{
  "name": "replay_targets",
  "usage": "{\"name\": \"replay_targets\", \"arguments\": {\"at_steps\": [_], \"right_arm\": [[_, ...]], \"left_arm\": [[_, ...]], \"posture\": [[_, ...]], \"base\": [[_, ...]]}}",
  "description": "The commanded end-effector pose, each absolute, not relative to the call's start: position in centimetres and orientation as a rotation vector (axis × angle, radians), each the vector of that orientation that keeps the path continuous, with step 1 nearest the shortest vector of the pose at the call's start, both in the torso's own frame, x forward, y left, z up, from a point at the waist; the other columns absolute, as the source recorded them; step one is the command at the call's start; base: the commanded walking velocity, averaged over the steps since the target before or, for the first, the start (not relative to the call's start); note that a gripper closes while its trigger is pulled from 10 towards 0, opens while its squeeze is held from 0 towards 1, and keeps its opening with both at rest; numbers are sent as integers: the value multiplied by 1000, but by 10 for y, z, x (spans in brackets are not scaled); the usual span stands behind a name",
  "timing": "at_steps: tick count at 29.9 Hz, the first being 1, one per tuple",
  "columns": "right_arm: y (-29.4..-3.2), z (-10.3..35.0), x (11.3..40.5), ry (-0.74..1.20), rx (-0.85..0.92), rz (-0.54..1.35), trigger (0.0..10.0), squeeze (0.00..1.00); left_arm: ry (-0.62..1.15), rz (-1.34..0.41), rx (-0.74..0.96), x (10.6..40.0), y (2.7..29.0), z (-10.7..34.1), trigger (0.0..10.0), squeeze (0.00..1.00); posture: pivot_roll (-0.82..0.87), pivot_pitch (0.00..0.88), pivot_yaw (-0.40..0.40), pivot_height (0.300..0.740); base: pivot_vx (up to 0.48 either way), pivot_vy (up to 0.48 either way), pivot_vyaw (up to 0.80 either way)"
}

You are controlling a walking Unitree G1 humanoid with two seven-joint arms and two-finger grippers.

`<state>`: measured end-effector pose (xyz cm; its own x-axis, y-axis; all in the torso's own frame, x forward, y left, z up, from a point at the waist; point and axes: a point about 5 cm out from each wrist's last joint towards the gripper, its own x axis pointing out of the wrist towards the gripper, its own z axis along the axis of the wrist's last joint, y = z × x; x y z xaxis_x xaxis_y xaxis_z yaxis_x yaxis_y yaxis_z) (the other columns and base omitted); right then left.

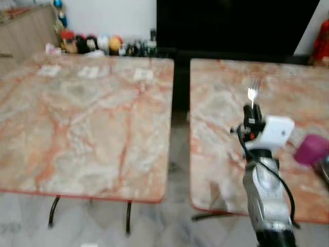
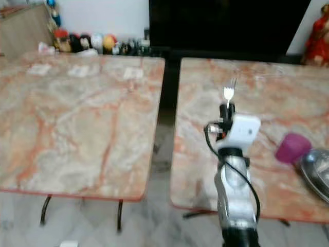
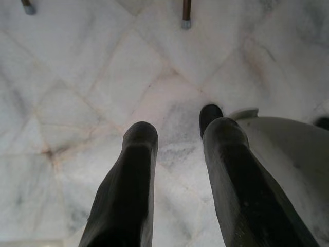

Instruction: Setting the table

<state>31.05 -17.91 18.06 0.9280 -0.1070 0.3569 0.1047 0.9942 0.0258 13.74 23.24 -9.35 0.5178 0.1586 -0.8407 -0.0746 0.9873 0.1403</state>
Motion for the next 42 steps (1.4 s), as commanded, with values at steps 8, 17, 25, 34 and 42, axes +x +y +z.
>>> {"name": "replay_targets", "arguments": {"at_steps": [8,17,25,34,42], "right_arm": [[-212,191,303,-411,-22,-240,10000,0],[-238,193,298,-402,-45,-336,10000,0],[-261,179,301,-275,-46,-428,10000,0],[-286,147,311,-53,-68,-495,10000,0],[-290,115,317,133,-37,-472,10000,0]], "left_arm": [[1032,121,92,134,228,-96,10000,0],[1032,118,95,135,228,-96,10000,0],[1033,120,93,135,228,-96,10000,0],[1035,120,88,136,227,-96,10000,0],[1034,119,83,136,227,-95,10000,0]], "posture": [[-88,3,36,740],[-98,4,41,740],[-97,3,41,740],[-98,1,43,740],[-94,0,50,740]], "base": [[0,-472,0],[0,-472,0],[0,-236,0],[0,0,0],[0,0,0]]}}
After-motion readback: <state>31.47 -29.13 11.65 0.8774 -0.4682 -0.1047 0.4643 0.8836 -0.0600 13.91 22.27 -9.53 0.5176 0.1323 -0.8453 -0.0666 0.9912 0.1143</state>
